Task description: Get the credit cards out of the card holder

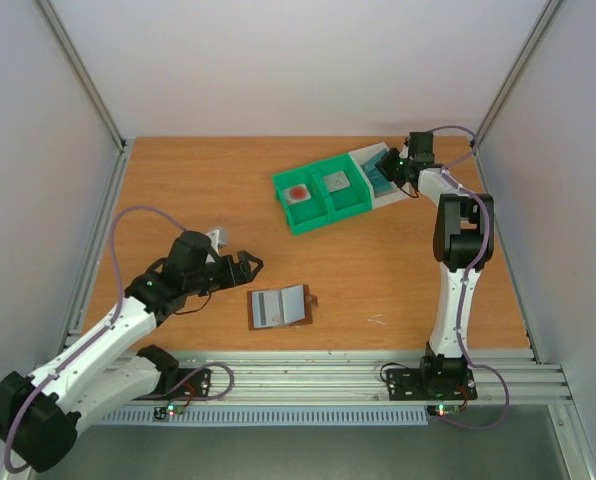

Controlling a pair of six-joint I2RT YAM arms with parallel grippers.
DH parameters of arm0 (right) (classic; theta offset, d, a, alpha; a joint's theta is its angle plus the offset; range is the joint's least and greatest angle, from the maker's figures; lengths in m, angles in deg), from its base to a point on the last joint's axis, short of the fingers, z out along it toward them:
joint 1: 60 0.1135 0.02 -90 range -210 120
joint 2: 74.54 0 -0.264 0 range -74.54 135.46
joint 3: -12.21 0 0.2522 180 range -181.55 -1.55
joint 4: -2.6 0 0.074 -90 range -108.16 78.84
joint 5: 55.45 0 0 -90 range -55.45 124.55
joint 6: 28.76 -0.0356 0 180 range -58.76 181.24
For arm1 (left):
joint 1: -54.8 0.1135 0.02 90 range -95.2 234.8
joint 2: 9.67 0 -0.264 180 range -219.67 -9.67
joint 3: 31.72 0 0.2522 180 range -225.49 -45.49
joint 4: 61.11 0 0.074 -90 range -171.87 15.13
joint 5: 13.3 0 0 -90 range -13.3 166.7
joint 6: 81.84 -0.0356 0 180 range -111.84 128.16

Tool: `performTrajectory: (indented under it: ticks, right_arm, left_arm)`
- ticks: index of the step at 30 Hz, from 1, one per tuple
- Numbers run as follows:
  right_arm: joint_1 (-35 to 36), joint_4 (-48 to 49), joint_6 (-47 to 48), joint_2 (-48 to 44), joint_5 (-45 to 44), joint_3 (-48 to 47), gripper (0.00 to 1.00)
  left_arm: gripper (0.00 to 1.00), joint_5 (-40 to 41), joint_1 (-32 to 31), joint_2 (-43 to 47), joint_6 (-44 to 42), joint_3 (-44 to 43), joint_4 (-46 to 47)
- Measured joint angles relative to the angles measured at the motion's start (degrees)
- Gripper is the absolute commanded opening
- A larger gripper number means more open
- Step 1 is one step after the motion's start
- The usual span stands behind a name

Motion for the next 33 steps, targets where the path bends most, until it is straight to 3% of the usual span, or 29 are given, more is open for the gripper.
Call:
performTrajectory:
  ticks: [20,33]
  right_arm:
    - [-0.61,-3.52,-3.41,4.07,5.44,-6.6,0.01]
    - [-0.68,-7.63,-3.76,5.79,5.95,-10.12,0.09]
  left_arm:
    - [0.96,-1.01,0.0,-3.26,-0.7,-1.14,0.98]
    - [0.96,-1.7,0.0,-4.24,-0.52,-2.69,2.29]
